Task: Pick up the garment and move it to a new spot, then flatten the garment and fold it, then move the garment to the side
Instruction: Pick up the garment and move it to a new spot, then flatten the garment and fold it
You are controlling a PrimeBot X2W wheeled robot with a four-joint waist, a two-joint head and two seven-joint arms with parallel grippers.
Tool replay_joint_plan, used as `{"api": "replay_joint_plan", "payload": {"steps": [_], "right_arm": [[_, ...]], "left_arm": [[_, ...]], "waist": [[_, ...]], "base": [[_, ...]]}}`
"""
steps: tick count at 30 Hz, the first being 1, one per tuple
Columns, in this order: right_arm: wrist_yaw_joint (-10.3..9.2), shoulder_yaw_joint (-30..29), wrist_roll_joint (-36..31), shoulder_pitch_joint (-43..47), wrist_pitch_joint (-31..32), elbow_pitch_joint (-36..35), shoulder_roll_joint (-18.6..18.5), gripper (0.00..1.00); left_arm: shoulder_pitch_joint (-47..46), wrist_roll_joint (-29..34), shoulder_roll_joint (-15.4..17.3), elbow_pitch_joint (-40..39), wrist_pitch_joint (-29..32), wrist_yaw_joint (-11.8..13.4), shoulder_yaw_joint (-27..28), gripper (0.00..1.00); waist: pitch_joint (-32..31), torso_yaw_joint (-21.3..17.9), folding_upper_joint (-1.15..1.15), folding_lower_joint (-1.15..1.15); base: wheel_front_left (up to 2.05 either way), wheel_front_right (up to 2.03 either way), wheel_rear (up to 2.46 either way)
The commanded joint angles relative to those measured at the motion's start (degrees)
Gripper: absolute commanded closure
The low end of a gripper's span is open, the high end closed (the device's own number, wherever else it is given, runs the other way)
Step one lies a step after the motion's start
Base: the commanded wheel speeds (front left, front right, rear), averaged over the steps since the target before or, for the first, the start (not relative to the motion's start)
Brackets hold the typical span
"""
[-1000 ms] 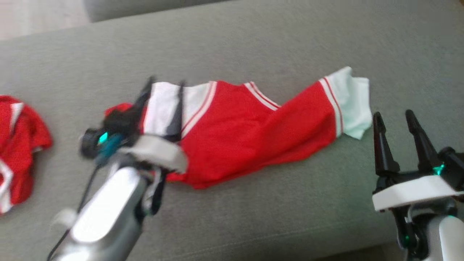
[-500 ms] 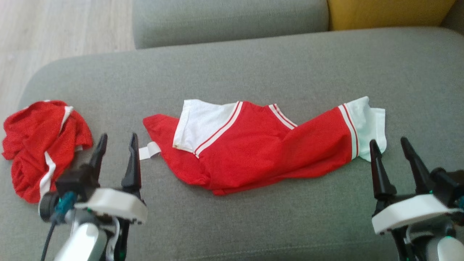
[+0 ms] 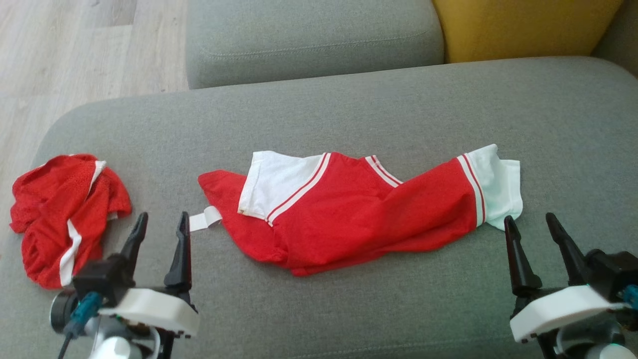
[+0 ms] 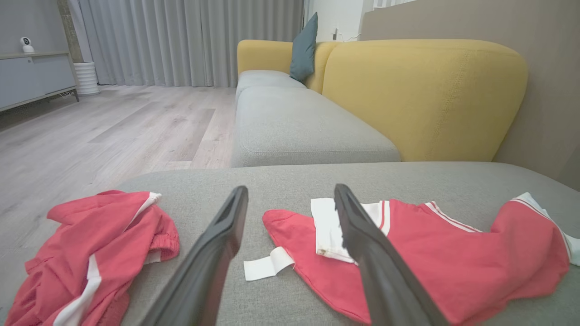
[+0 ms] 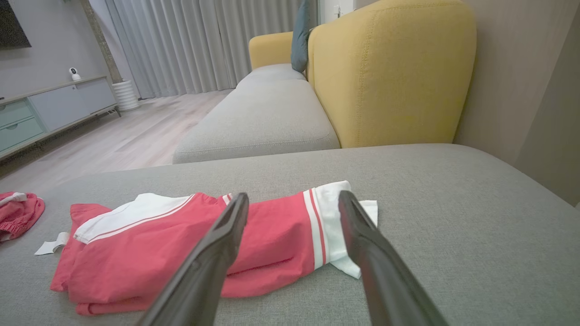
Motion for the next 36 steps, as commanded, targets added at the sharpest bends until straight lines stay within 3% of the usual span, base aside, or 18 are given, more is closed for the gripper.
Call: {"api": "replay_joint_plan", "payload": {"steps": [1,24,31,36], "right_arm": [[0.24,1.46,-0.02,-1.53,0.18,-2.26,-0.47,0.0],[0.24,1.3,-0.19,-2.29,0.2,-2.21,-0.4,0.0],[0.24,1.16,-0.24,-4.2,0.46,-2.23,-0.76,0.0],[0.24,2.3,1.26,-8.97,0.62,-0.11,-3.49,0.0]], "left_arm": [[-2.05,0.39,1.89,-2.24,0.04,0.47,1.96,0.0],[-3.17,1.44,2.66,-2.31,0.23,1.34,1.11,0.0],[-6.19,2.95,1.92,-3.32,0.65,1.6,-0.22,0.0],[-10.48,4.13,0.33,-3.44,0.13,1.28,-0.9,0.0]], "waist": [[-0.09,-0.03,0.0,0.0],[0.62,0.45,0.0,0.0],[3.66,3.51,0.0,0.0],[7.83,7.3,0.0,0.0]], "base": [[0.0,0.0,0.0],[0.0,0.0,0.0],[0.0,0.0,0.0],[0.0,0.0,0.0]]}}
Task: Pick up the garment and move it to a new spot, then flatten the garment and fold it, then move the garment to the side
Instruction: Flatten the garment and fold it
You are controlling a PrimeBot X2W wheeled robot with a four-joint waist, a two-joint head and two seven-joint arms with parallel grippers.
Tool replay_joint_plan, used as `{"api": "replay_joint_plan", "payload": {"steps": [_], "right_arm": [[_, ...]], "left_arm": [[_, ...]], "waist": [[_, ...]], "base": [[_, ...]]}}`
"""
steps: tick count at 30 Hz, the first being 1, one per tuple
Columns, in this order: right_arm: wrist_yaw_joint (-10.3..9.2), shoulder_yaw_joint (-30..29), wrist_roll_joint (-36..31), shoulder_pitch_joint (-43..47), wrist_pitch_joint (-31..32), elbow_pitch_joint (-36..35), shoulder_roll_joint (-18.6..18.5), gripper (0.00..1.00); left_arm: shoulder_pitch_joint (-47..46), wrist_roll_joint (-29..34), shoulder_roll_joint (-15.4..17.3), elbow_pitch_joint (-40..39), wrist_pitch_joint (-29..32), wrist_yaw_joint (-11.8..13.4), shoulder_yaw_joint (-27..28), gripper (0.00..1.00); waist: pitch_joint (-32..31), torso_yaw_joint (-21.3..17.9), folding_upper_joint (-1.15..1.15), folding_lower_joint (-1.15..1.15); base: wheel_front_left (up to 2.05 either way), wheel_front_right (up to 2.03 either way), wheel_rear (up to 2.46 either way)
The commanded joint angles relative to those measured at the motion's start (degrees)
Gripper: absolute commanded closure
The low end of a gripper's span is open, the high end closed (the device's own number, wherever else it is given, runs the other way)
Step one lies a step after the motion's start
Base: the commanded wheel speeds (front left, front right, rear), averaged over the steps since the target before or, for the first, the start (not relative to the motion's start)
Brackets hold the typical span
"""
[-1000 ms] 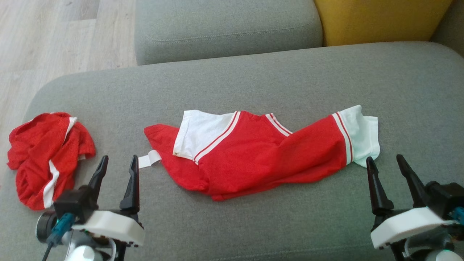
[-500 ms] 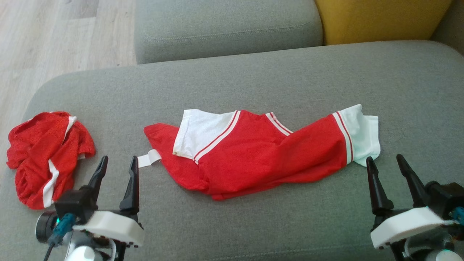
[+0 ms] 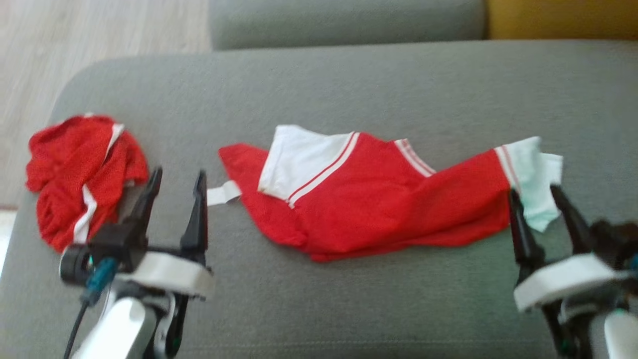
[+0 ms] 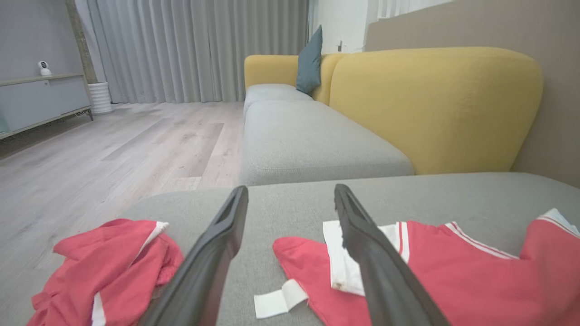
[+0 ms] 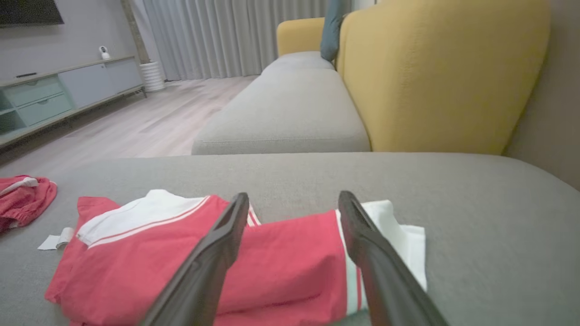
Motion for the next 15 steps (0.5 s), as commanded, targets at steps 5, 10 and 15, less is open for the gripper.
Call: {"api": "replay_joint_plan", "payload": {"steps": [5,10,15], "right_arm": [[0.24,3.96,3.95,-11.4,2.0,2.88,-6.61,0.0],[0.24,8.15,7.9,-20.49,5.33,8.9,-12.14,0.0],[0.24,13.63,11.12,-27.83,8.33,15.01,-16.27,0.0]], "left_arm": [[-8.06,1.95,-2.08,-1.87,-1.41,-0.82,1.09,0.0],[-10.8,3.29,-5.0,-1.49,-1.9,-1.74,0.59,0.0],[-12.42,4.7,-7.38,-1.79,-2.0,-2.96,0.77,0.0]], "waist": [[7.15,7.48,0.0,0.0],[10.59,12.03,0.0,0.0],[12.21,15.08,0.0,0.0]], "base": [[0.0,0.0,0.0],[0.0,0.0,0.0],[0.0,0.0,0.0]]}}
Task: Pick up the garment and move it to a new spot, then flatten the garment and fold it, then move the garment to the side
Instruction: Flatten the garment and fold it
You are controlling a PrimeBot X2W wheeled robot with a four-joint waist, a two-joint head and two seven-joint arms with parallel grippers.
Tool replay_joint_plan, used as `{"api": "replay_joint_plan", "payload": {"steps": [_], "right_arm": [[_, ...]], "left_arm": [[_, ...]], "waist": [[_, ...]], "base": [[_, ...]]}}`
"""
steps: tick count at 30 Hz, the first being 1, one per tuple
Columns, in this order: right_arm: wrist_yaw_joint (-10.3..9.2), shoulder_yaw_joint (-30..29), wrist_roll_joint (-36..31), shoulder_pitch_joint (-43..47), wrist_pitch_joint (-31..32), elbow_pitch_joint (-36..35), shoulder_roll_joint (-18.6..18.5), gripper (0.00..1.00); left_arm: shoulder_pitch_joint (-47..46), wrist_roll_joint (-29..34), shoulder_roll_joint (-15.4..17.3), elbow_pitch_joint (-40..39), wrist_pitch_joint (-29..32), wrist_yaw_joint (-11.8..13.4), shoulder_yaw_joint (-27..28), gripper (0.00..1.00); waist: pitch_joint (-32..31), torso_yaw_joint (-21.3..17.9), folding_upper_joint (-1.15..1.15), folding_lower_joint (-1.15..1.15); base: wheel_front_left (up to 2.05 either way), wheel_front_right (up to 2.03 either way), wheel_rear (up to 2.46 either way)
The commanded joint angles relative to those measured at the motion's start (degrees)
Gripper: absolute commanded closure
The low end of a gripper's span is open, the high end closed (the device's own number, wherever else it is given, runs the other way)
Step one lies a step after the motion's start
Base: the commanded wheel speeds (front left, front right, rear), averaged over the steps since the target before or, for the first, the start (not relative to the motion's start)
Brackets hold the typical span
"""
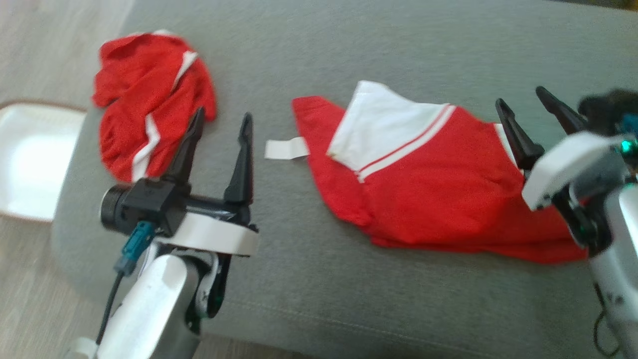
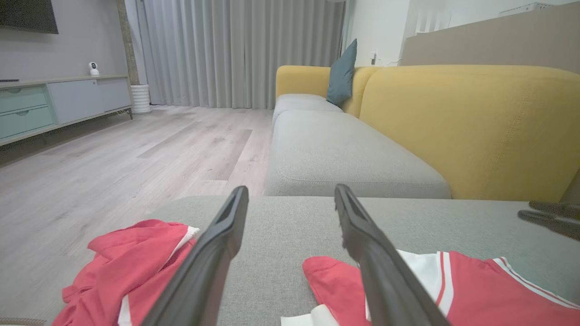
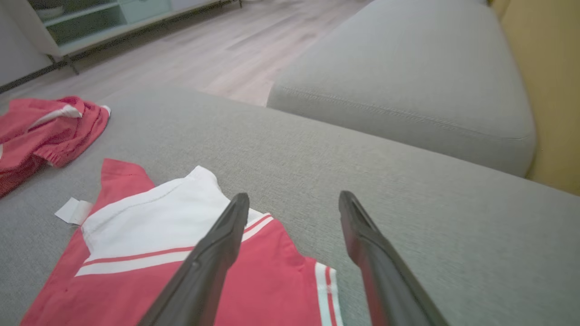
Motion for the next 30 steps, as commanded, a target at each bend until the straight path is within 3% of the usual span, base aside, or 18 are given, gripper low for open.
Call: {"api": "replay_joint_plan", "payload": {"steps": [1,8,17,18,19,30], "right_arm": [[0.24,1.75,0.88,-1.88,0.84,-0.76,-1.21,0.0],[0.24,12.5,6.5,-11.72,6.29,11.5,-5.67,0.0],[0.24,22.98,14.46,-18.0,14.26,23.35,-8.05,0.0],[0.24,23.7,15.31,-18.45,14.72,23.8,-8.22,0.54],[0.24,24.1,16.14,-18.87,14.73,24.08,-8.36,1.0],[0.24,22.6,17.49,-19.39,0.95,17.26,-8.88,1.0]], "left_arm": [[-2.87,0.64,0.33,-2.25,-0.67,-0.26,2.48,0.0],[-3.42,3.61,-3.88,-3.49,-0.69,-3.12,4.21,0.0],[-2.51,6.36,-7.28,-2.74,-0.69,-6.55,6.22,0.0],[-2.41,6.6,-7.52,-2.65,-0.69,-6.79,6.47,0.0],[-2.3,6.82,-7.74,-2.53,-0.69,-7.03,6.72,0.0],[0.34,8.9,-8.53,-0.97,-0.7,-8.61,10.17,0.0]], "waist": [[2.36,3.07,0.0,-0.01],[4.23,6.86,0.0,-0.01],[4.82,9.0,0.0,-0.01],[4.84,9.04,0.0,-0.01],[4.75,9.05,0.0,-0.01],[0.68,4.12,0.0,-0.01]], "base": [[0.0,0.0,0.0],[0.0,0.0,0.0],[0.0,0.0,0.0],[0.0,0.0,0.0],[0.0,0.0,0.0],[0.0,0.0,0.0]]}}
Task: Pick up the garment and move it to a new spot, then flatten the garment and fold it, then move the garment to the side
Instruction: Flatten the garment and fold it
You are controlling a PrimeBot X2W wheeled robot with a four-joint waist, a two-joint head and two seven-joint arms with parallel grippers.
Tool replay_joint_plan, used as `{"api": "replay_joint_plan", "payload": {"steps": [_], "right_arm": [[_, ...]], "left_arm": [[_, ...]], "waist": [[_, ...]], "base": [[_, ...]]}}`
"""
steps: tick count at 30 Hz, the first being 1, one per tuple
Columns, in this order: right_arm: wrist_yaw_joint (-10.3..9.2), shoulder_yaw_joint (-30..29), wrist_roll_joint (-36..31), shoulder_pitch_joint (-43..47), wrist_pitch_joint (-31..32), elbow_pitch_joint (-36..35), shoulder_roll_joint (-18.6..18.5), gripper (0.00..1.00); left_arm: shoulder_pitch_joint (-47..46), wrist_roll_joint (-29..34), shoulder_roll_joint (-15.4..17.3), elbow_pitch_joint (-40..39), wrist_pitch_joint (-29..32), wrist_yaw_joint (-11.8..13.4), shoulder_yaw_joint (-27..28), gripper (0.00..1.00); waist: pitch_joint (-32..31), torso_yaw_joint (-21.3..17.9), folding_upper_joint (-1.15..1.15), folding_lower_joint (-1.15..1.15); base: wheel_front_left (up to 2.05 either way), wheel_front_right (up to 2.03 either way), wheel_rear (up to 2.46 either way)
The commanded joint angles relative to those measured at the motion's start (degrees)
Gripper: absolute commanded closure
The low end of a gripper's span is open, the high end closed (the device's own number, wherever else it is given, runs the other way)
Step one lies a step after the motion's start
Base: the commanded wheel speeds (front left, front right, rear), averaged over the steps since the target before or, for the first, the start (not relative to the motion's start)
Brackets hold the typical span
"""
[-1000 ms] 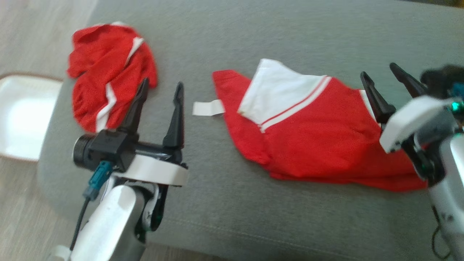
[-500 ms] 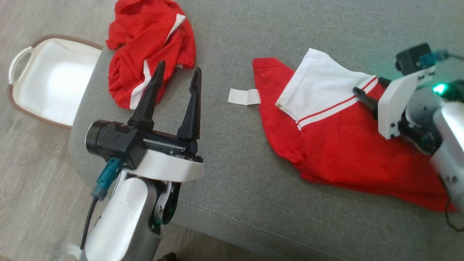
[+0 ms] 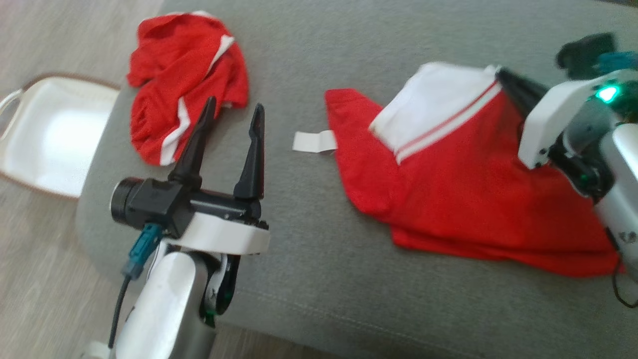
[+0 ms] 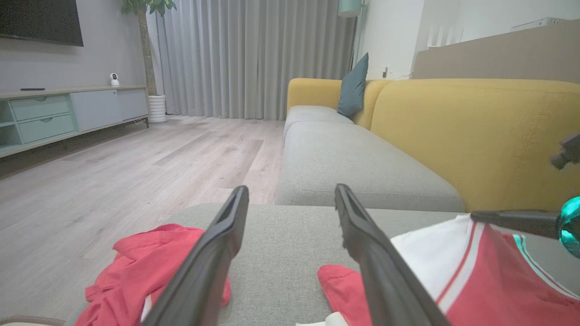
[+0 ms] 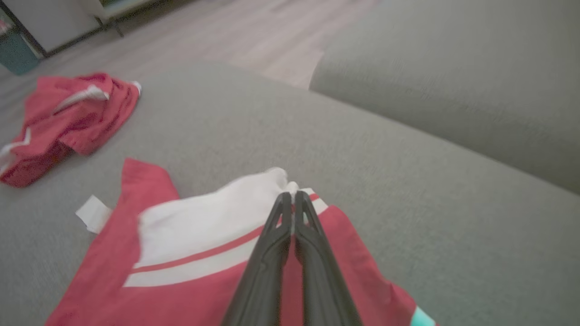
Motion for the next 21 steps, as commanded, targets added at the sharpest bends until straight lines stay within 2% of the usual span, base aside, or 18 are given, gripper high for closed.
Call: {"api": "replay_joint_plan", "payload": {"steps": [1,6,9,13,14,16,21], "right_arm": [[0.23,-2.24,-0.15,1.45,-3.0,-3.29,-0.79,1.0],[0.23,-9.81,-1.72,8.39,-7.05,-9.15,-0.51,1.0],[0.23,-17.29,-3.58,16.57,-8.01,-12.78,0.74,1.0],[0.23,-28.73,-6.33,29.18,-8.25,-16.69,4.91,1.0],[0.23,-28.73,-6.33,29.18,-8.25,-16.69,4.91,1.0],[0.23,-35.2,-8.67,36.69,-8.03,-19.68,8.9,1.0],[0.23,-41.48,-11.45,44.08,-7.68,-23.5,14.75,1.0]], "left_arm": [[-0.26,0.52,0.71,-1.41,-0.29,-0.29,2.85,0.0],[1.53,0.94,1.18,-1.04,-0.29,-0.43,4.48,0.0],[2.72,1.0,1.6,-0.94,-0.29,-0.36,5.4,0.0],[3.86,1.11,2.26,-0.97,-0.29,-0.23,6.34,0.0],[3.86,1.11,2.26,-0.97,-0.29,-0.23,6.34,0.0],[4.58,1.23,2.73,-1.11,-0.29,-0.09,6.68,0.0],[5.18,1.14,3.57,-1.12,-0.29,-0.09,7.01,0.0]], "waist": [[-2.09,-2.51,0.0,0.0],[-4.48,-6.55,0.0,0.0],[-5.57,-8.83,0.0,0.0],[-6.26,-11.57,0.0,0.0],[-6.26,-11.57,0.0,0.0],[-6.28,-13.25,0.0,0.0],[-6.25,-14.91,0.0,0.0]], "base": [[0.0,0.0,0.0],[0.0,0.0,0.0],[0.0,0.0,0.0],[0.0,0.0,0.0],[0.0,0.0,0.0],[0.0,0.0,0.0],[0.0,0.0,0.0]]}}
